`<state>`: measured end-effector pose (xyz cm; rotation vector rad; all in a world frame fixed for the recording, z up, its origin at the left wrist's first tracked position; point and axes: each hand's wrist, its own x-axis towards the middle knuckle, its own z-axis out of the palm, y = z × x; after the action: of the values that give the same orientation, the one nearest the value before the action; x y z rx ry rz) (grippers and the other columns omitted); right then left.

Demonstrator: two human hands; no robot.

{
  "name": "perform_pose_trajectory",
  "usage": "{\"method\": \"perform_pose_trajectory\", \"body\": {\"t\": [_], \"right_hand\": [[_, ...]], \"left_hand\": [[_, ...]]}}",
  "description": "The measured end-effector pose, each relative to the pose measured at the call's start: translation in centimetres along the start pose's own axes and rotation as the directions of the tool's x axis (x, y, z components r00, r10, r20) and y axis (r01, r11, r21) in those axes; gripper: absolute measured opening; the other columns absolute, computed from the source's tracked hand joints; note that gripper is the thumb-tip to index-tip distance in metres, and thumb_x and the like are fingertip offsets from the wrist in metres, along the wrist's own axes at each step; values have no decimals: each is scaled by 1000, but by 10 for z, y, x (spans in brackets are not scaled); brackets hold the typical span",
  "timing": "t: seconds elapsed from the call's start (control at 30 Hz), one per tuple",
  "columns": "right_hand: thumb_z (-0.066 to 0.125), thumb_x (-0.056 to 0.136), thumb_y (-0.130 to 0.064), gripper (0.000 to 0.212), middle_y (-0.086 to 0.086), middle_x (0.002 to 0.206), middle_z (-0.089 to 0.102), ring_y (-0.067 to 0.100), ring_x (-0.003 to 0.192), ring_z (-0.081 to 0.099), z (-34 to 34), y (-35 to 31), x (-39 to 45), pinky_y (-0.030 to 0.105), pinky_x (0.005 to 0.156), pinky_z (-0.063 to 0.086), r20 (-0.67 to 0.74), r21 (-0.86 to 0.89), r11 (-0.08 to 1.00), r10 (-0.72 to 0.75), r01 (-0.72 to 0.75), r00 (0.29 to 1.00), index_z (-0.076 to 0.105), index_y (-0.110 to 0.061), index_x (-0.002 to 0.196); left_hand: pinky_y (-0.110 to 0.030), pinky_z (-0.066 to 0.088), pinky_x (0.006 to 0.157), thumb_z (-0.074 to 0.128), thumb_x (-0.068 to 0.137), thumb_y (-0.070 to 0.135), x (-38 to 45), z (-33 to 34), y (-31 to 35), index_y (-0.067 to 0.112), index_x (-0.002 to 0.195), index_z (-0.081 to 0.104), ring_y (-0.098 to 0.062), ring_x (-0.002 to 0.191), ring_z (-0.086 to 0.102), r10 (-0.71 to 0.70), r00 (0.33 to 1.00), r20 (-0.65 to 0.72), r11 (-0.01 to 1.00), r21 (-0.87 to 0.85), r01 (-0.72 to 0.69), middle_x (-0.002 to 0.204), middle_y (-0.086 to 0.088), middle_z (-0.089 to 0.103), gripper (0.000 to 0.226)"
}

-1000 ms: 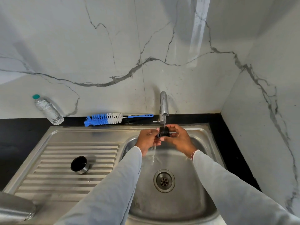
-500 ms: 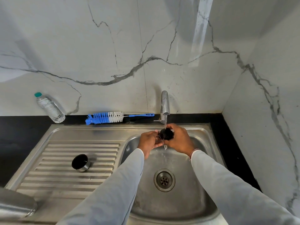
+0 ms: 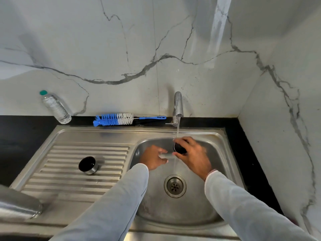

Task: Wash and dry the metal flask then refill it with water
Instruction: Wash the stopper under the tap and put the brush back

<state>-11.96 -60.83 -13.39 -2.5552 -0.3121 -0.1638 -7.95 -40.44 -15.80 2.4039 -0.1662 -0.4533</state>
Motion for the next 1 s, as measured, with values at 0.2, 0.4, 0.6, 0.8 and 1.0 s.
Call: {"method": "perform_pose_trajectory", "body": {"t": [0.2, 0.4, 0.6, 0.8, 1.0], "right_hand": [[74, 90, -30, 52, 8, 129, 55, 30, 117, 57, 27, 7, -18, 36, 101, 47, 173, -6, 982, 185, -187, 967, 57, -25, 139], [75, 89, -34, 52, 9, 127, 57, 31, 117, 56, 30, 5, -23, 37, 102, 47, 198, 22, 983, 172, -180, 965, 58, -24, 137], [80, 84, -18, 60, 4, 130, 51, 25, 118, 56, 40, -19, -10, 32, 105, 48, 245, 131, 989, 30, -64, 969, 56, -27, 138], [81, 79, -18, 60, 1, 122, 58, 22, 110, 59, 72, -87, 15, 27, 95, 46, 268, 234, 971, -119, 55, 956, 53, -30, 131], [87, 69, -18, 57, -4, 114, 65, 13, 82, 58, 124, -172, 33, 31, 83, 53, 335, 366, 925, -231, 100, 914, 59, -22, 119]], "left_hand": [[-42, 51, 105, 78, 86, 29, -20, 4, 0, 18, 136, 65, -29, 128, 59, 69, 997, -30, 883, 467, -47, 136, -7, 66, 52], [-40, 49, 107, 76, 89, 27, -36, 8, -12, 12, 135, 64, -32, 127, 60, -24, 1000, 0, 895, 446, 21, 137, -13, 64, 51], [-38, 50, 104, 70, 93, 35, -59, -7, -30, 15, 126, 71, -29, 119, 65, -64, 990, -122, 976, 201, 88, 129, -8, 70, 39], [-33, 51, 75, 60, 89, 28, -101, -41, -75, 12, 74, 70, -31, 86, 68, -173, 943, -286, 980, 45, 194, 79, -7, 73, 25], [-42, 55, 84, 58, 91, 27, -153, -83, -138, 14, 95, 78, -32, 94, 70, -309, 872, -381, 946, -31, 322, 94, -11, 77, 25]]}}
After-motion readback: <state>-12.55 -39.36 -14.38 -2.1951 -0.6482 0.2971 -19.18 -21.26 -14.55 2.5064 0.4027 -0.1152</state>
